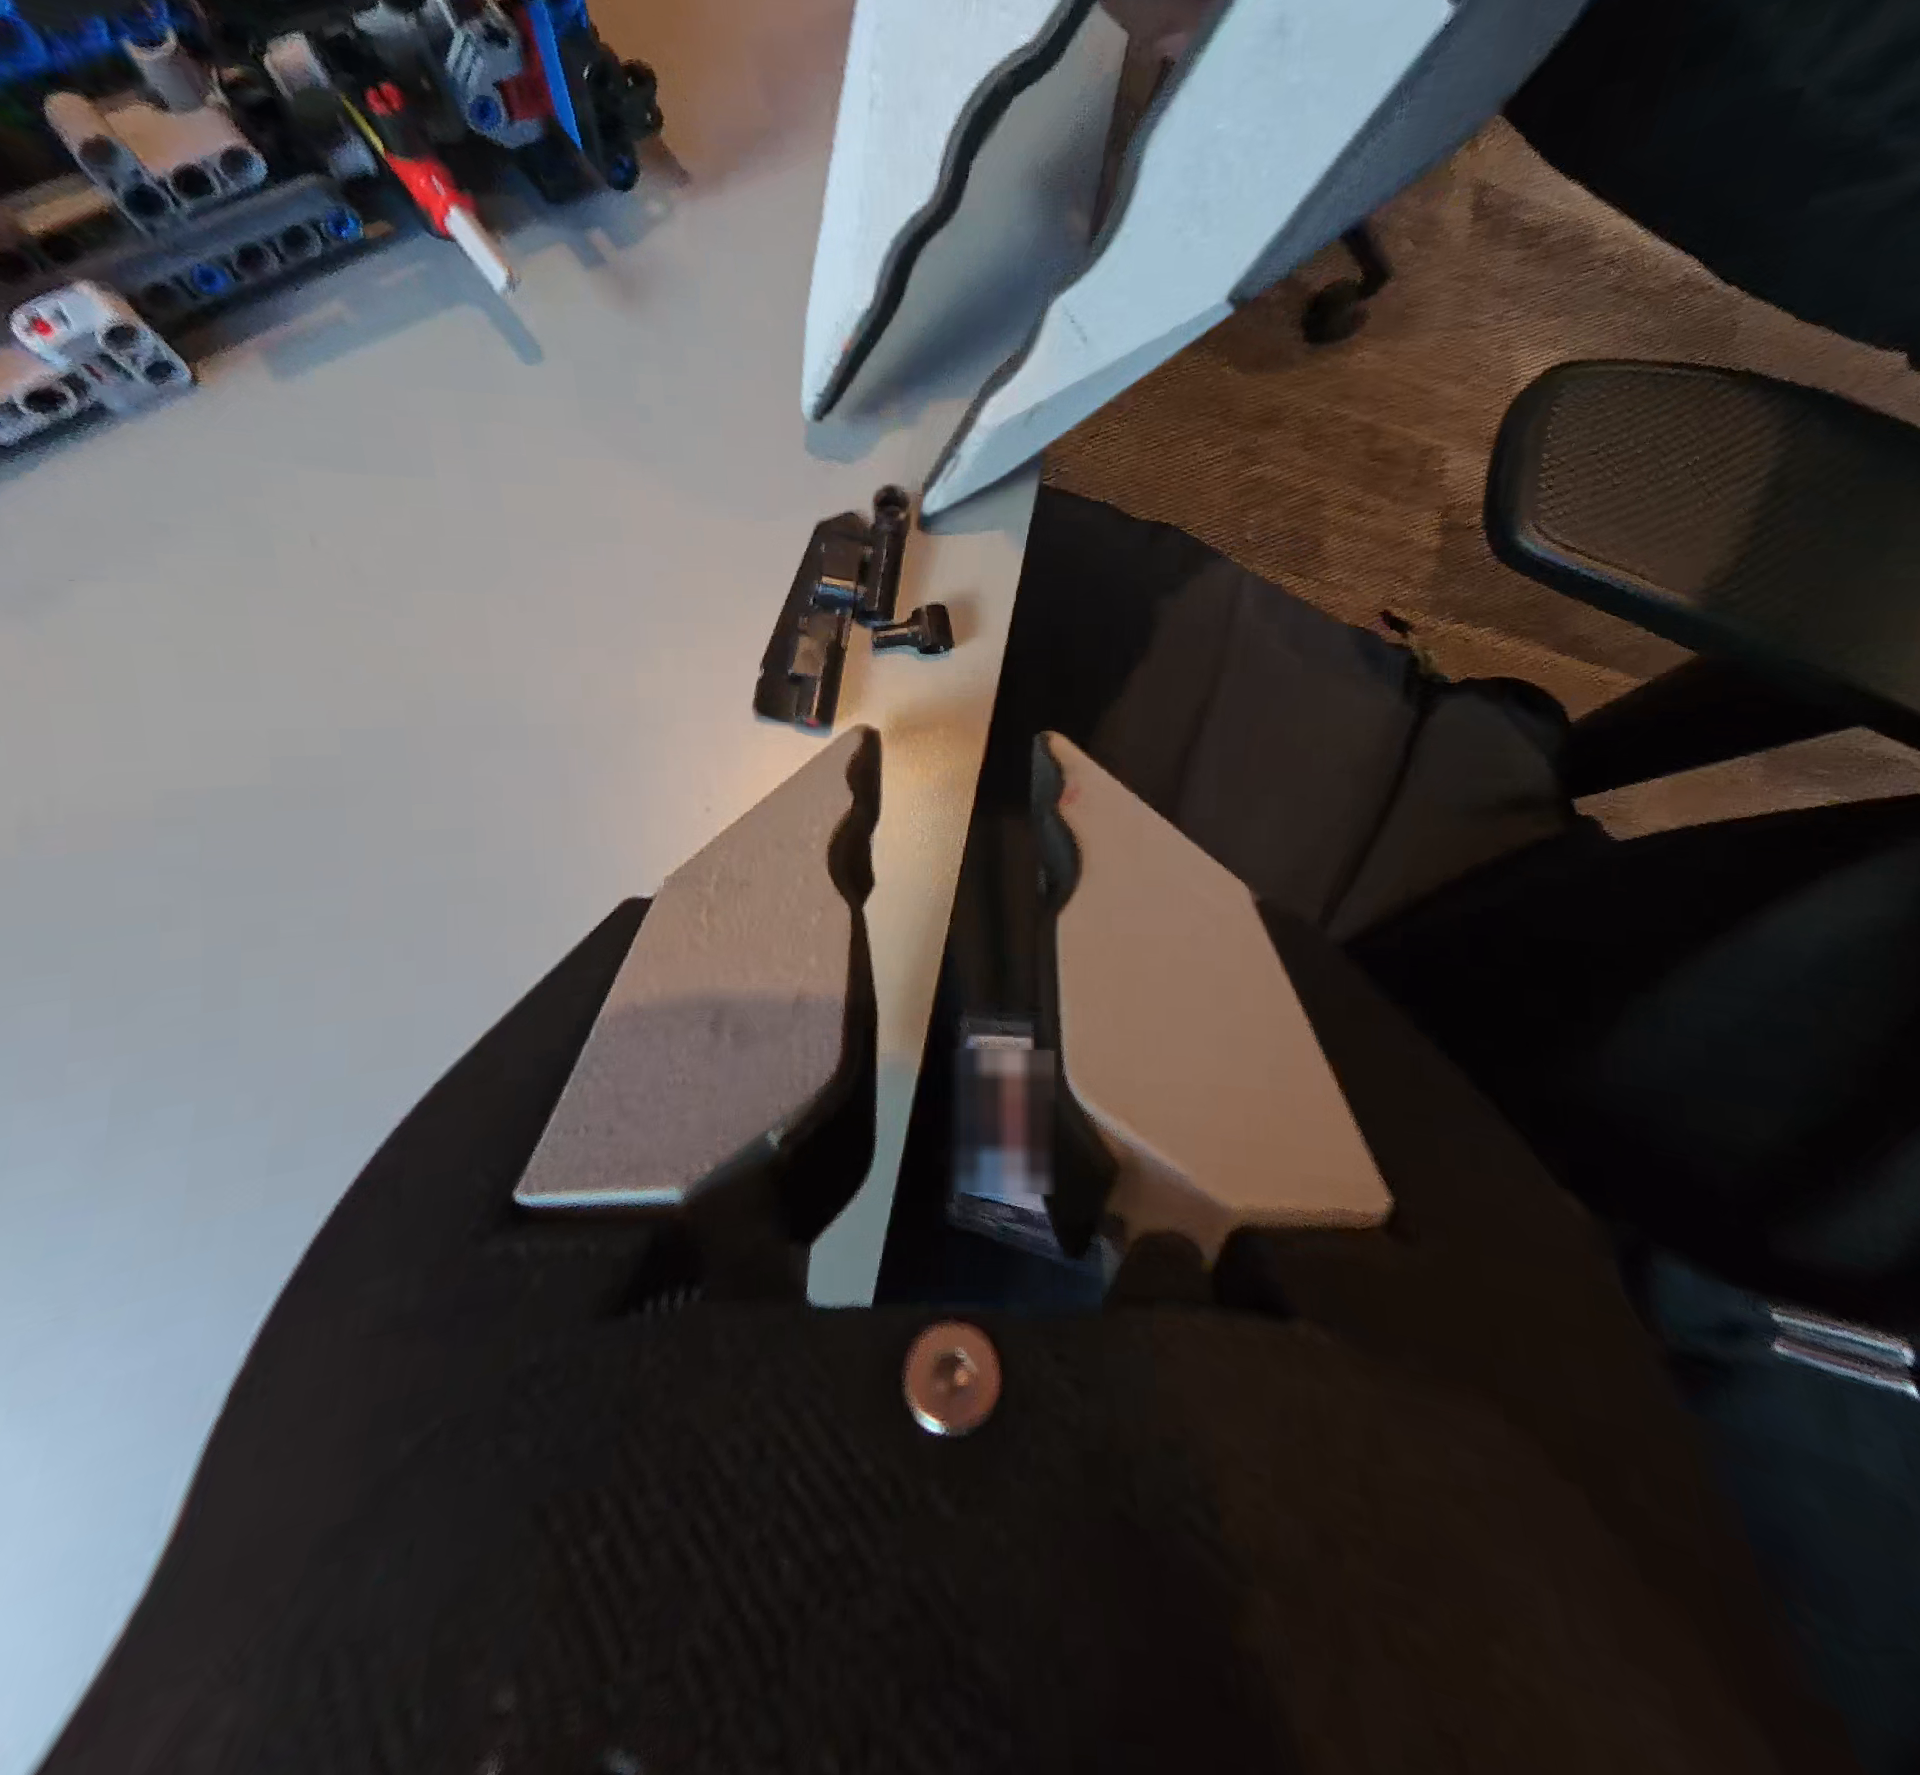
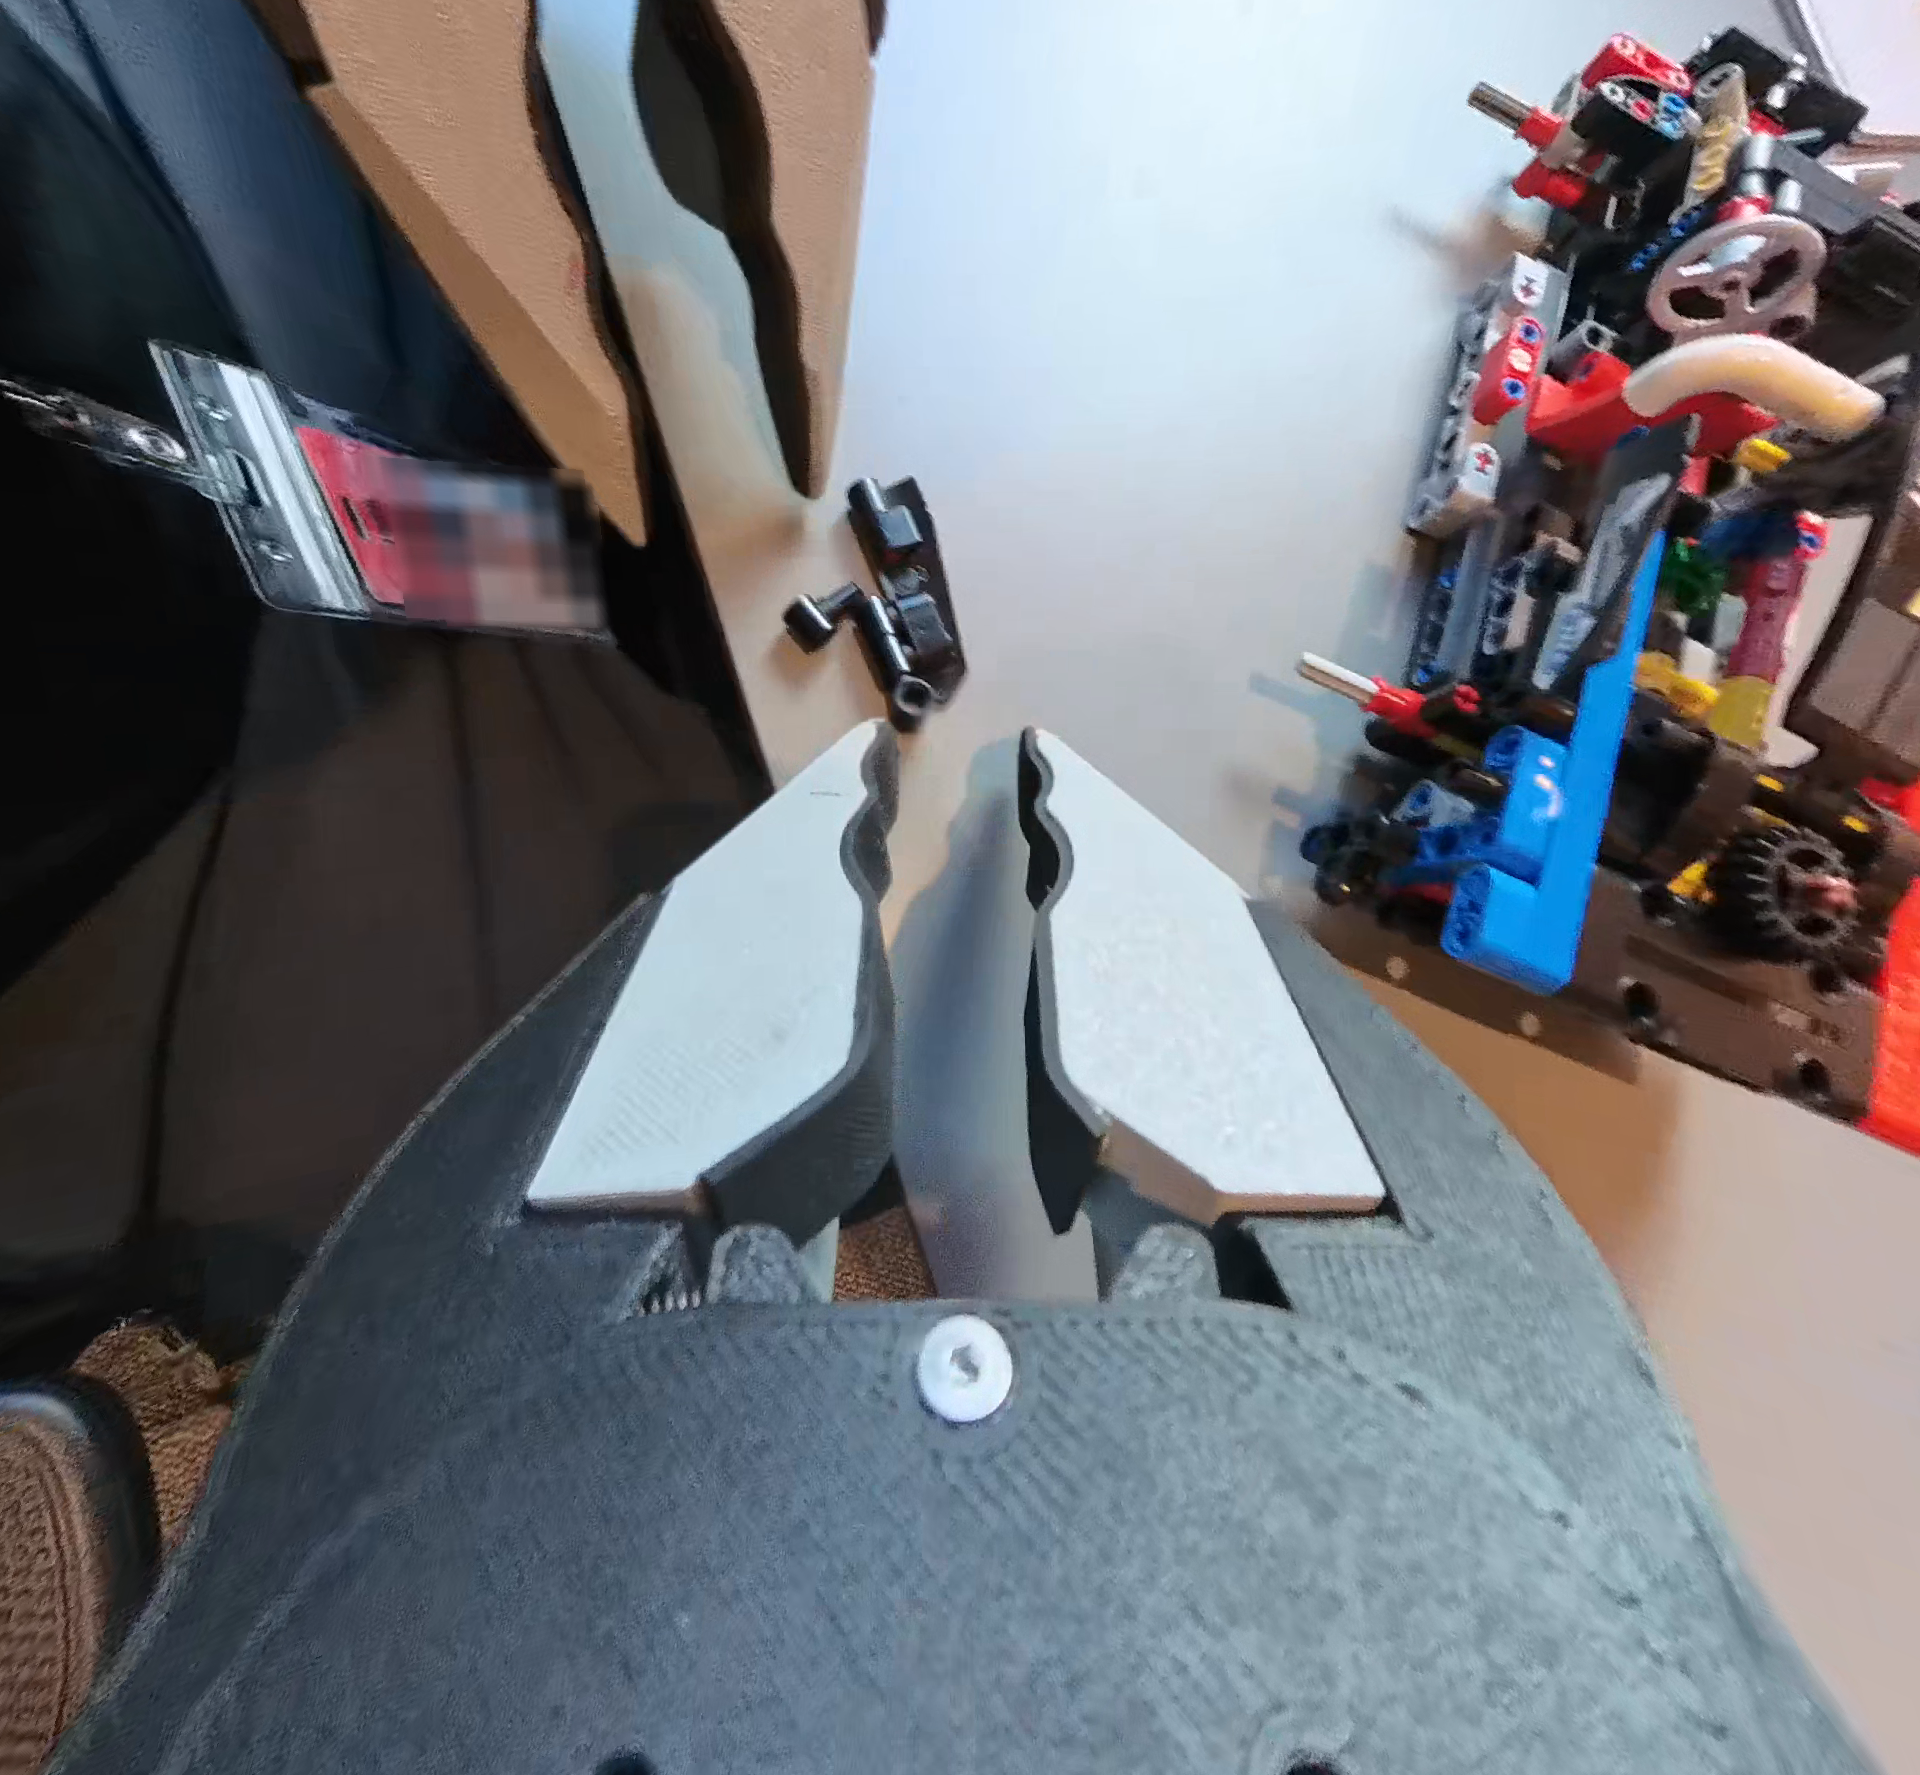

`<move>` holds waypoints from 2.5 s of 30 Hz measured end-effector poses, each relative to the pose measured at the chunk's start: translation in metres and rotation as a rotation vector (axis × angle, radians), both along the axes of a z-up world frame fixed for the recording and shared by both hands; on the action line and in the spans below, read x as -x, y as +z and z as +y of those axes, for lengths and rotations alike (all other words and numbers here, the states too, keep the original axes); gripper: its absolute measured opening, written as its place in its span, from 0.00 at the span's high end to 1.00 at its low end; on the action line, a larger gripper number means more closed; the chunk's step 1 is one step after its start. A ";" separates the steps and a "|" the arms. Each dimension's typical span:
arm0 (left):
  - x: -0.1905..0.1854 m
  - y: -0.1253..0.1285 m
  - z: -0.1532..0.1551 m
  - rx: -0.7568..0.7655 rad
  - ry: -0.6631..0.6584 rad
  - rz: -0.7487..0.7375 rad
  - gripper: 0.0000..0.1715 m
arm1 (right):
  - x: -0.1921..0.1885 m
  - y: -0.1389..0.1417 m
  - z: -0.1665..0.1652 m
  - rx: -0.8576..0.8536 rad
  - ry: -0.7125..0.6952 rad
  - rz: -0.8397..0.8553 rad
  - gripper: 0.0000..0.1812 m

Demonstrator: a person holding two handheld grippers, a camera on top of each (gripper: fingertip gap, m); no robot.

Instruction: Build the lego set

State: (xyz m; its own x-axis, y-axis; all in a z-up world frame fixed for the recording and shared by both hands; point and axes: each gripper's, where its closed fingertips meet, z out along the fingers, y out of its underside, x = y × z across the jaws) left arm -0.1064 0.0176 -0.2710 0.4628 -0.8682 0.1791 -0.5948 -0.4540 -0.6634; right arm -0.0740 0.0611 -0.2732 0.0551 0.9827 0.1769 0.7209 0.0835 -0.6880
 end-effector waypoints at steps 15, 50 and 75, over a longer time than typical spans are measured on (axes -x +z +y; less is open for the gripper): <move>0.007 -0.004 -0.004 -0.026 0.046 0.031 0.91 | 0.028 0.000 -0.043 0.171 -0.046 0.174 0.97; -0.004 -0.005 0.010 -0.159 0.080 0.044 0.93 | 0.016 0.006 -0.009 0.137 0.116 0.120 0.86; 0.007 -0.003 0.018 -0.463 -0.093 0.154 0.97 | 0.019 -0.001 -0.009 0.195 0.106 0.063 0.93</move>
State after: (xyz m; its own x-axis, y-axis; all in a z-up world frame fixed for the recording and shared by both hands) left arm -0.1136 0.0356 -0.2743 0.3704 -0.8791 -0.2999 -0.7260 -0.0726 -0.6838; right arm -0.0931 0.0525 -0.2745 -0.0455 0.9988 -0.0170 0.6706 0.0179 -0.7416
